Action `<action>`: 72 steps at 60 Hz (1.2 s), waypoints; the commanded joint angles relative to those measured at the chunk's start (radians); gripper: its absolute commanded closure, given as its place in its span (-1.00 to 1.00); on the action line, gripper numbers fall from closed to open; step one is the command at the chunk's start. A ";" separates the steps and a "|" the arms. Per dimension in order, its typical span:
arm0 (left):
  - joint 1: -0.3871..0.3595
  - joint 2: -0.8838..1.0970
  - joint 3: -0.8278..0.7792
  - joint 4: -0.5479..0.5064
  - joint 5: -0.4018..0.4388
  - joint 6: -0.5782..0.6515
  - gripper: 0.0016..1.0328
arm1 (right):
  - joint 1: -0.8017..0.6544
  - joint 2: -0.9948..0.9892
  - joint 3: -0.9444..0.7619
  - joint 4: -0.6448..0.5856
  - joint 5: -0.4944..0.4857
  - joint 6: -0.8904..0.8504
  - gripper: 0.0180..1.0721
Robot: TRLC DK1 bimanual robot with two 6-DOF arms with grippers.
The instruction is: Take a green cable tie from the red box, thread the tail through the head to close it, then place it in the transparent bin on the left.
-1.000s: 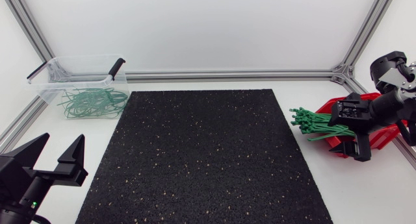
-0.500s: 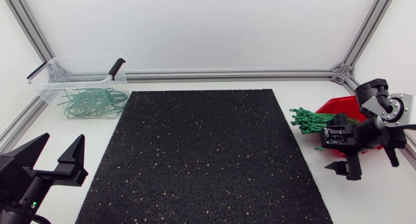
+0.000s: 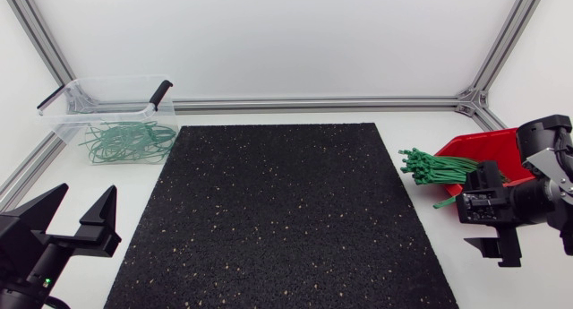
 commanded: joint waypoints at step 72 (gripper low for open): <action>0.008 0.008 -0.039 -0.022 -0.005 -0.008 -0.92 | 0.067 0.051 0.047 0.141 -0.020 0.048 -0.78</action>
